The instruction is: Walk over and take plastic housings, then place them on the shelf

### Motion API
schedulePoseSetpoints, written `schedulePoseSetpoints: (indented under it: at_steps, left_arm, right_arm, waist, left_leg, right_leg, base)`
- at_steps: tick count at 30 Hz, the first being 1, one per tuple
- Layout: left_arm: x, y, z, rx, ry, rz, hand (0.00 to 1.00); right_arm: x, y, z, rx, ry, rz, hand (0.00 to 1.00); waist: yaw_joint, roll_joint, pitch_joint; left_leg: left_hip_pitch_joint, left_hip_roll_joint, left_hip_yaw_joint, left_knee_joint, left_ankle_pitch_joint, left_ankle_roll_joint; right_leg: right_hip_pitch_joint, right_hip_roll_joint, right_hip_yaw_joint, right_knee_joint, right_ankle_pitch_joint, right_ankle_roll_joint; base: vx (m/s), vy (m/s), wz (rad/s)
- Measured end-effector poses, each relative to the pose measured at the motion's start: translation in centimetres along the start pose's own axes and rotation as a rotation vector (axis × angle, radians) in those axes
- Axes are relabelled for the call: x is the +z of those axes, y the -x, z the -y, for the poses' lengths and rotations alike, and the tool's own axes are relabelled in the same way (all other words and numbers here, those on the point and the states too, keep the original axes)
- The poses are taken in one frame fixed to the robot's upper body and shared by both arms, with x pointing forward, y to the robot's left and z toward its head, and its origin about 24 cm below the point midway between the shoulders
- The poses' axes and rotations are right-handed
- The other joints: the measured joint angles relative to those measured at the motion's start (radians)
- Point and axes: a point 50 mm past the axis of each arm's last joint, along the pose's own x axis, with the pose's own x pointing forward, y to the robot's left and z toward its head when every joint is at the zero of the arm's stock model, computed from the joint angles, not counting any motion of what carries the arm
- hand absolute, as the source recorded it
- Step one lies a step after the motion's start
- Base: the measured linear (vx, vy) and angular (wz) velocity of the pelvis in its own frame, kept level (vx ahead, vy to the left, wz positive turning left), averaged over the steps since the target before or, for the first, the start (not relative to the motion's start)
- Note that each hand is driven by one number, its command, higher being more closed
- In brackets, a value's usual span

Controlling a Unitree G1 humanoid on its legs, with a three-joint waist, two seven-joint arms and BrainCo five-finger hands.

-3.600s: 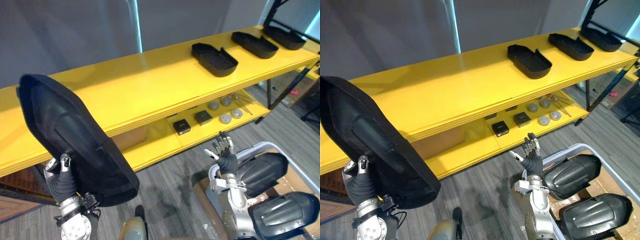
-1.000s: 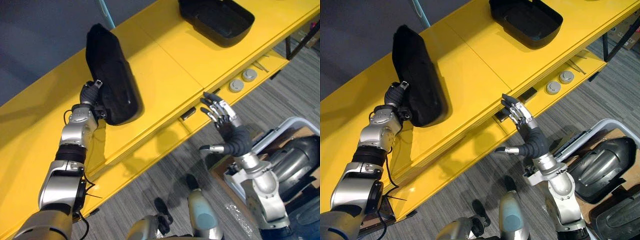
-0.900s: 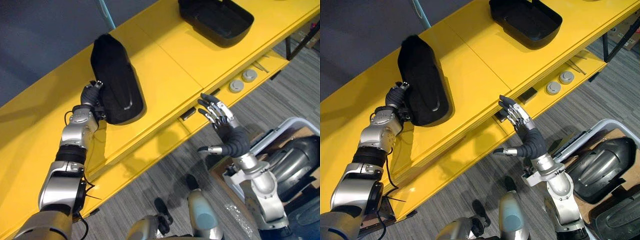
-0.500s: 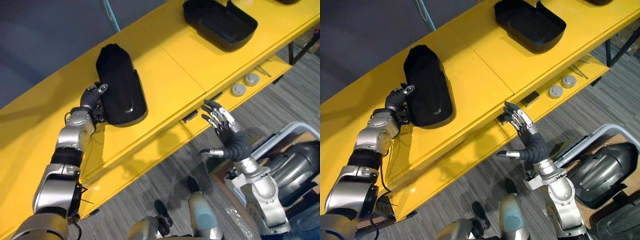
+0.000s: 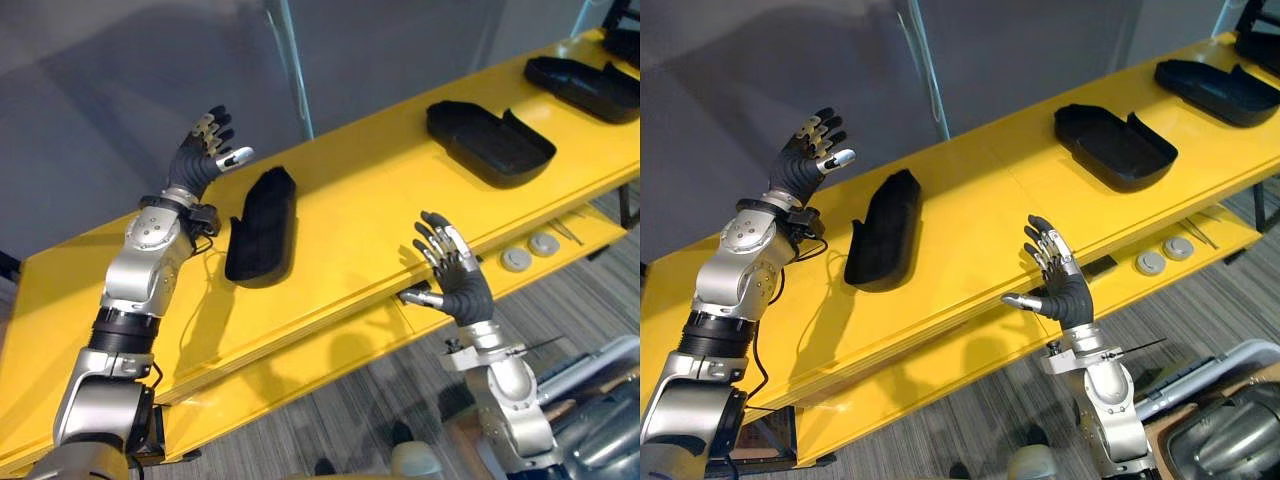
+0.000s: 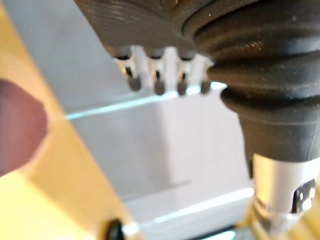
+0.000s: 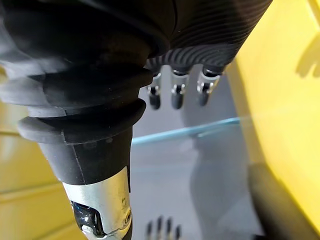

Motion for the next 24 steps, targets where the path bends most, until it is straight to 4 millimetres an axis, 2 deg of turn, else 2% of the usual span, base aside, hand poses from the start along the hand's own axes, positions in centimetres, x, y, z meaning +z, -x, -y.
schedulePoseSetpoints:
  at_steps: [3, 6, 7, 8, 10, 11, 13, 14, 15, 21, 24]
  left_arm:
    - [1.1, 1.9, -0.2, 0.042, 0.077, 0.112, 0.0]
    - [0.8, 5.5, -0.9, 0.152, 0.151, 0.196, 0.0]
    - [0.4, 7.4, -1.4, 0.238, 0.174, 0.23, 0.0]
    - [0.1, 8.3, -1.6, 0.284, 0.172, 0.239, 0.0]
    - [-0.8, 12.3, -2.3, 0.49, 0.126, 0.274, 0.0]
    - [-1.0, 13.3, -2.3, 0.538, 0.125, 0.285, 0.0]
    - [-1.4, 16.5, -1.6, 0.691, 0.098, 0.312, 0.0]
    - [-1.5, 17.4, -1.3, 0.75, 0.062, 0.307, 0.0]
    - [-2.2, 20.2, -0.4, 0.963, 0.051, 0.294, 0.0]
    - [-2.3, 20.2, -0.4, 0.961, 0.051, 0.29, 0.0]
    - [-3.0, 20.3, -0.5, 0.958, 0.05, 0.256, 0.0]
  right_arm:
    - [-0.3, -0.1, 0.2, -0.055, 0.023, -0.019, 0.0]
    - [-0.2, -0.1, 0.8, -0.123, 0.018, -0.012, 0.0]
    - [-0.1, 0.0, 1.2, -0.152, 0.015, -0.004, 0.0]
    - [-0.1, 0.0, 1.4, -0.169, 0.012, -0.001, 0.0]
    - [-0.1, 0.5, 1.7, -0.215, -0.007, 0.003, 0.0]
    - [-0.1, 0.8, 1.8, -0.227, -0.012, 0.001, 0.0]
    - [-0.8, 1.8, 1.3, -0.256, -0.018, -0.03, 0.0]
    - [-0.9, 2.1, 1.0, -0.263, -0.025, -0.037, 0.0]
    - [0.4, 2.1, -0.2, -0.28, -0.037, 0.061, 0.0]
    - [0.4, 2.1, -0.2, -0.28, -0.037, 0.061, 0.0]
    - [0.3, 1.6, -0.2, -0.272, -0.037, 0.068, 0.0]
  waist:
    - [0.01, -0.001, -0.014]
    - [0.033, -0.009, -0.036]
    - [0.044, -0.015, -0.04]
    - [0.05, -0.018, -0.042]
    - [0.074, -0.038, -0.053]
    - [0.082, -0.045, -0.056]
    - [0.108, -0.071, -0.069]
    - [0.112, -0.08, -0.072]
    - [0.139, -0.162, -0.076]
    - [0.14, -0.166, -0.072]
    - [0.149, -0.177, -0.06]
  left_leg:
    - [0.0, -0.003, -0.025, -0.012, 0.014, 0.001]
    - [0.001, 0.0, -0.04, -0.028, 0.026, -0.004]
    - [0.002, 0.003, -0.047, -0.029, 0.028, -0.006]
    - [0.003, 0.004, -0.05, -0.03, 0.029, -0.007]
    - [0.002, 0.009, -0.061, -0.034, 0.033, -0.012]
    - [0.001, 0.01, -0.061, -0.034, 0.033, -0.012]
    - [-0.001, 0.011, -0.082, -0.034, 0.034, -0.013]
    - [-0.002, 0.01, -0.085, -0.034, 0.034, -0.013]
    - [-0.017, 0.012, -0.105, -0.033, 0.039, -0.016]
    - [-0.017, 0.012, -0.109, -0.026, 0.039, -0.016]
    - [-0.016, 0.013, -0.111, -0.013, 0.038, -0.016]
  right_leg:
    - [0.029, -0.002, -0.026, -0.046, 0.022, -0.002]
    - [0.04, 0.003, -0.046, -0.07, 0.033, -0.009]
    - [0.048, 0.006, -0.052, -0.079, 0.037, -0.01]
    - [0.05, 0.008, -0.055, -0.079, 0.037, -0.01]
    - [0.055, 0.012, -0.073, -0.079, 0.036, -0.012]
    - [0.054, 0.013, -0.074, -0.079, 0.036, -0.013]
    - [0.057, 0.013, -0.091, -0.088, 0.031, -0.017]
    - [0.061, 0.012, -0.099, -0.088, 0.028, -0.019]
    - [0.059, 0.012, -0.127, -0.079, 0.024, -0.021]
    - [0.067, 0.011, -0.131, -0.079, 0.024, -0.021]
    - [0.071, 0.012, -0.133, -0.079, 0.025, -0.021]
  base:
    - [-0.03, -0.027, 0.23]
    - [-0.01, -0.034, 0.17]
    - [-0.01, -0.029, 0.08]
    - [-0.01, -0.035, 0.16]
    - [-0.02, -0.033, 0.18]
    - [-0.02, -0.028, 0.14]
    - [-0.03, -0.023, 0.19]
    - [-0.03, -0.013, 0.18]
    - [-0.01, -0.003, 0.09]
    - [0.0, 0.0, 0.01]
    - [-0.01, 0.0, 0.01]
